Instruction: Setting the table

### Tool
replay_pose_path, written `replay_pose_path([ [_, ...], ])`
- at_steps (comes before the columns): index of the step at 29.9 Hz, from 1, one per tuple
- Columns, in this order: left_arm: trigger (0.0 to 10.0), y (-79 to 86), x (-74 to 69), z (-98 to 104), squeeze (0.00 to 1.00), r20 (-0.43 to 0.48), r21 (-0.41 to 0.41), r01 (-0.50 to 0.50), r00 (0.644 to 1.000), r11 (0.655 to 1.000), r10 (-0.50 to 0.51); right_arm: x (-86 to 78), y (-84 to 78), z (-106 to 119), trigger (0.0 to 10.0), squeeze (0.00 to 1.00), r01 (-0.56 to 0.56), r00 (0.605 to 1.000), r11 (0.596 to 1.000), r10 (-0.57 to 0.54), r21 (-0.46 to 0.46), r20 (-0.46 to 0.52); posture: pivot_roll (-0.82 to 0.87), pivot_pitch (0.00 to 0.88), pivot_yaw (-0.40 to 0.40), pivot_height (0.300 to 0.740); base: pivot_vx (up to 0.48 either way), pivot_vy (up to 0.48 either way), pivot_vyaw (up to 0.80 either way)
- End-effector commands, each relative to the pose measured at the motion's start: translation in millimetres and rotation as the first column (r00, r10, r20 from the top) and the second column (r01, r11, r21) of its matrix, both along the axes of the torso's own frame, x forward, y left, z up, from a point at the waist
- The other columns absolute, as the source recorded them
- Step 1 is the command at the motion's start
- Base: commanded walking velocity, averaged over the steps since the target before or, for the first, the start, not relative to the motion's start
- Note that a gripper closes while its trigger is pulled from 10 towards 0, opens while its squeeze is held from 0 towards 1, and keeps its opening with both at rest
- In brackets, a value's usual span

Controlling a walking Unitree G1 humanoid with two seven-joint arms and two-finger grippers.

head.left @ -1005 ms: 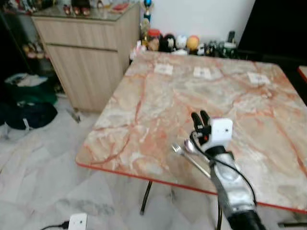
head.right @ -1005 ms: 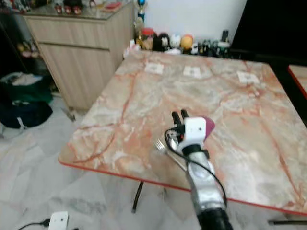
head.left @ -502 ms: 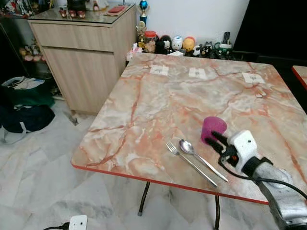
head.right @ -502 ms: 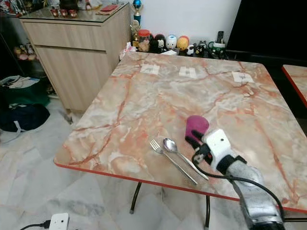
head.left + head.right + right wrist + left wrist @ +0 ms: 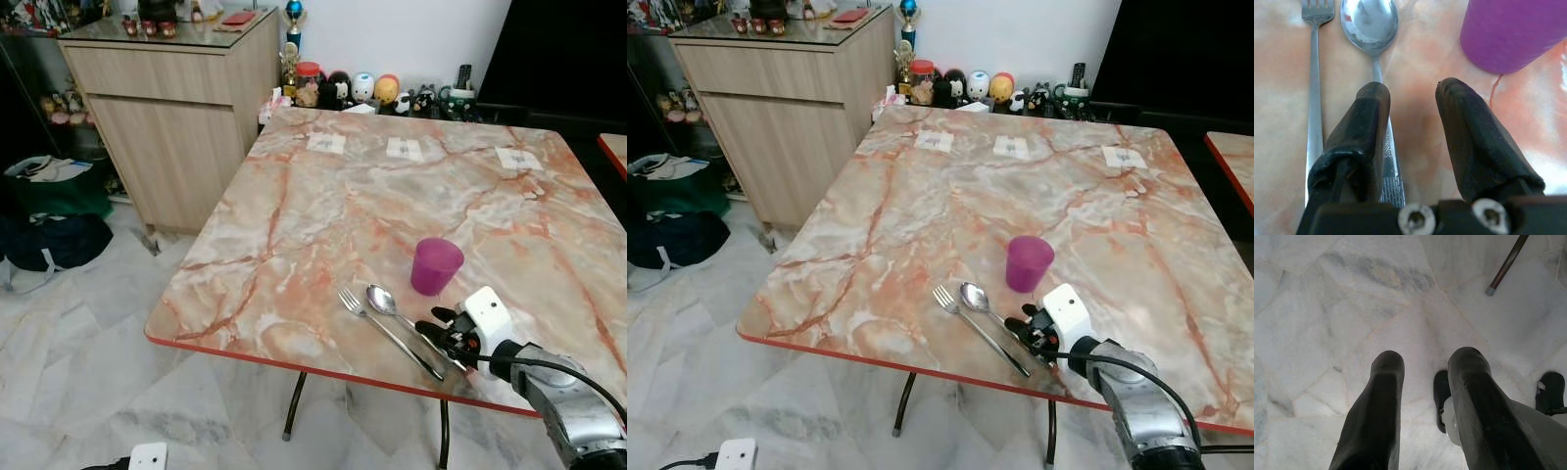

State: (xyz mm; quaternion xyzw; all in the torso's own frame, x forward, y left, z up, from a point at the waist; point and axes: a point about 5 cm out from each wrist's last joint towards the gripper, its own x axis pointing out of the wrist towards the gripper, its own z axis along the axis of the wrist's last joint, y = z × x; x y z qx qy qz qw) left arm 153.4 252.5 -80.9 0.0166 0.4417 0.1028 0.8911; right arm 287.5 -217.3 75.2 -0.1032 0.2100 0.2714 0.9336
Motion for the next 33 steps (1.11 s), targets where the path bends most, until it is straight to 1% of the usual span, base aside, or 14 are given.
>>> replay_pose_path([
  [1,10.0,1.0,-6.3,-3,0.0,-0.029,-0.004,0.006,1.0,1.0,-0.006,3.2,1.3,3,10.0,0.0,-0.008,1.0,1.0,0.008,-0.002,0.002,-0.05,0.0,0.003,0.74,0.0,0.0,0.0],
  [2,10.0,2.6,-6.6,-2,0.0,-0.03,-0.003,0.007,1.0,1.0,-0.007,6.7,3.1,4,10.0,1.0,-0.014,1.0,1.0,0.014,0.011,-0.001,-0.05,0.0,0.005,0.74,0.0,0.0,0.0],
  [4,10.0,3.4,-6.7,-2,0.0,-0.031,-0.003,0.009,0.999,1.0,-0.009,9.1,4.7,5,10.0,0.99,-0.017,1.0,1.0,0.017,0.021,-0.003,-0.05,0.0,0.005,0.74,0.0,0.0,0.0],
  [5,10.0,3.6,-6.3,-2,0.0,-0.031,-0.003,0.01,0.999,1.0,-0.01,10.2,5.8,6,10.0,0.52,-0.035,0.999,0.999,0.035,0.009,-0.003,-0.05,0.0,0.005,0.74,0.0,0.0,0.0],
  [6,10.0,3.9,-5.9,-2,0.0,-0.03,-0.004,0.01,0.999,1.0,-0.01,11.0,7.6,7,10.0,0.0,-0.056,0.998,0.998,0.056,0.012,-0.005,-0.05,0.0,0.005,0.74,0.0,0.0,0.0],
  [10,10.0,3.1,-5.3,-2,0.0,-0.033,-0.006,0.013,0.999,1.0,-0.013,14.9,7.5,11,10.0,0.0,-0.062,0.998,0.998,0.062,0.009,-0.003,-0.05,0.0,0.006,0.74,0.0,0.0,0.0],
  [12,10.0,1.7,-5.1,-2,0.0,-0.036,-0.009,0.014,0.999,1.0,-0.014,15.1,7.6,11,10.0,0.0,-0.098,0.995,0.995,0.098,-0.026,-0.013,-0.05,0.0,0.004,0.74,0.0,0.0,0.0],
  [13,10.0,1.7,-5.1,-2,0.0,-0.036,-0.009,0.014,0.999,1.0,-0.014,15.1,7.6,11,10.0,0.0,-0.098,0.995,0.995,0.098,-0.026,-0.013,-0.05,0.0,0.004,0.74,0.0,0.0,0.0],
  [14,10.0,0.8,-5.2,-2,0.0,-0.037,-0.01,0.014,0.999,1.0,-0.015,13.6,8.1,10,10.0,0.0,-0.138,0.99,0.988,0.137,-0.065,-0.025,-0.05,0.0,0.004,0.74,0.0,0.0,0.0],
  [16,10.0,-0.4,-5.2,-3,0.0,-0.038,-0.012,0.014,0.999,1.0,-0.014,12.6,9.7,8,10.0,0.0,-0.158,0.987,0.985,0.156,-0.066,-0.038,-0.05,0.0,0.0,0.74,0.0,0.0,0.0],
  [21,10.0,-1.1,-5.3,-3,0.0,-0.038,-0.015,0.007,0.999,1.0,-0.007,15.2,10.7,8,10.0,0.0,-0.149,0.988,0.987,0.147,-0.061,-0.039,-0.04,0.0,-0.003,0.74,0.0,0.0,0.0],
  [28,10.0,3.9,-8.8,-3,0.0,-0.045,-0.01,-0.003,0.999,1.0,0.003,14.5,11.6,1,10.0,0.0,-0.136,0.99,0.989,0.133,-0.051,-0.054,-0.04,0.0,-0.004,0.74,0.0,0.0,0.0],
  [30,10.0,5.4,-9.9,-3,0.0,-0.046,-0.008,-0.008,0.999,1.0,0.008,15.4,13.2,-4,10.0,0.0,-0.106,0.993,0.994,0.105,-0.017,-0.053,-0.04,0.001,-0.001,0.74,0.0,0.0,0.0],
  [33,10.0,6.0,-10.7,-3,0.0,-0.047,-0.007,-0.01,0.999,1.0,0.01,17.8,15.7,-6,10.0,0.0,-0.099,0.994,0.995,0.098,-0.017,-0.055,-0.04,0.003,0.001,0.74,0.0,0.0,0.0],
])
